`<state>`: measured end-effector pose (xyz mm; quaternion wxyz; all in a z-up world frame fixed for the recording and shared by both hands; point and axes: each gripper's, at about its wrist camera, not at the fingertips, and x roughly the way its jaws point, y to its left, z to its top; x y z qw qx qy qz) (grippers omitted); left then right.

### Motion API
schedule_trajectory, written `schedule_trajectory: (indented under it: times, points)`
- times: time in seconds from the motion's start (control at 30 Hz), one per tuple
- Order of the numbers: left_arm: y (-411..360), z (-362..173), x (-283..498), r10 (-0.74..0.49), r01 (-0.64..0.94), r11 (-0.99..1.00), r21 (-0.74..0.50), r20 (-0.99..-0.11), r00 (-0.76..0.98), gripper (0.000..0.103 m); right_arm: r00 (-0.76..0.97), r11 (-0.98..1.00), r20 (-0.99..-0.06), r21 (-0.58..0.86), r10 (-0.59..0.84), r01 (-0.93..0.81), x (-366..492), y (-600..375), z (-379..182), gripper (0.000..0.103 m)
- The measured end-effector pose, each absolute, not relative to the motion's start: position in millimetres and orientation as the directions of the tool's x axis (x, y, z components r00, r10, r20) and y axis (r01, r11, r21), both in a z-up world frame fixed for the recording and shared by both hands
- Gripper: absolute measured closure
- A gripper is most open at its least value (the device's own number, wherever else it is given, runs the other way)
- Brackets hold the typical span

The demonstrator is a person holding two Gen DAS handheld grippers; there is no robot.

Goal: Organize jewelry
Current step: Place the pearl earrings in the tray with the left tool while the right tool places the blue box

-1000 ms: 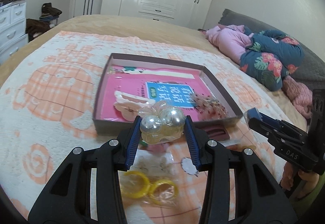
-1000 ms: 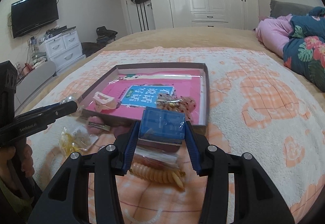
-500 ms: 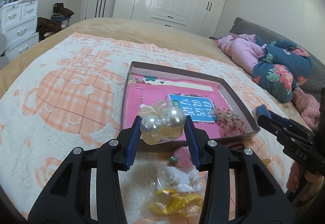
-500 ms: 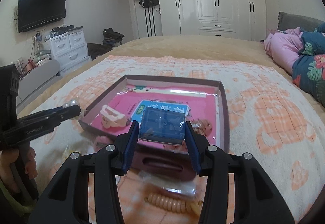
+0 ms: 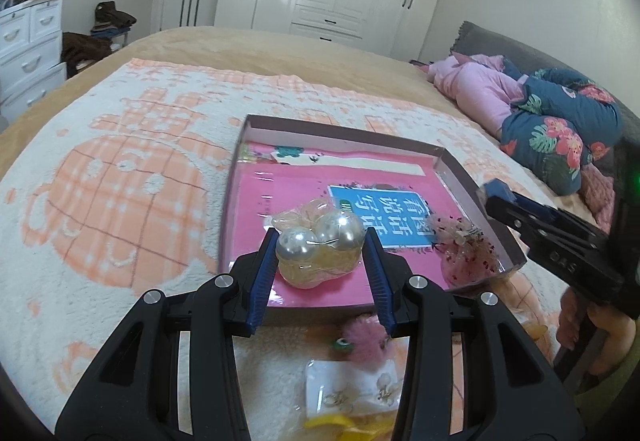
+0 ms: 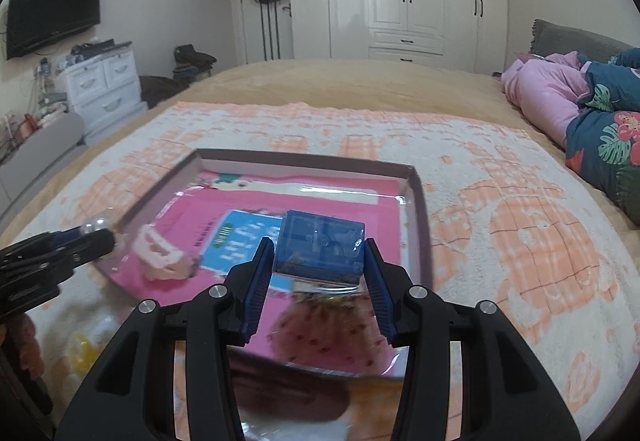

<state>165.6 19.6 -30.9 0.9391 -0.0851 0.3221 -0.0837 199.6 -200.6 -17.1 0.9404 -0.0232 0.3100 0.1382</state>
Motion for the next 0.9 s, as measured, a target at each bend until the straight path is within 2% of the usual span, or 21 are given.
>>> schedule_trajectory:
  times: [0.43, 0.77, 0.9]
  points:
    - [-16.8, -39.4, 189.9, -0.275, 0.188, 0.961, -0.203, -0.625, 0.731, 0.069, 0.706, 0.974, -0.678, 0.067, 0.202, -0.215, 237.8, -219.5, -47.0, 0.06]
    - [-32.6, -49.5, 199.0, -0.298, 0.224, 0.954, -0.197, -0.656, 0.694, 0.069, 0.703, 0.975, -0.678, 0.102, 0.214, -0.198, 241.3, -225.7, -49.1, 0.059]
    - [-38.1, -52.3, 202.1, -0.305, 0.234, 0.952, -0.196, -0.664, 0.683, 0.069, 0.72, 0.973, -0.657, 0.108, 0.223, -0.203, 235.8, -227.4, -42.5, 0.05]
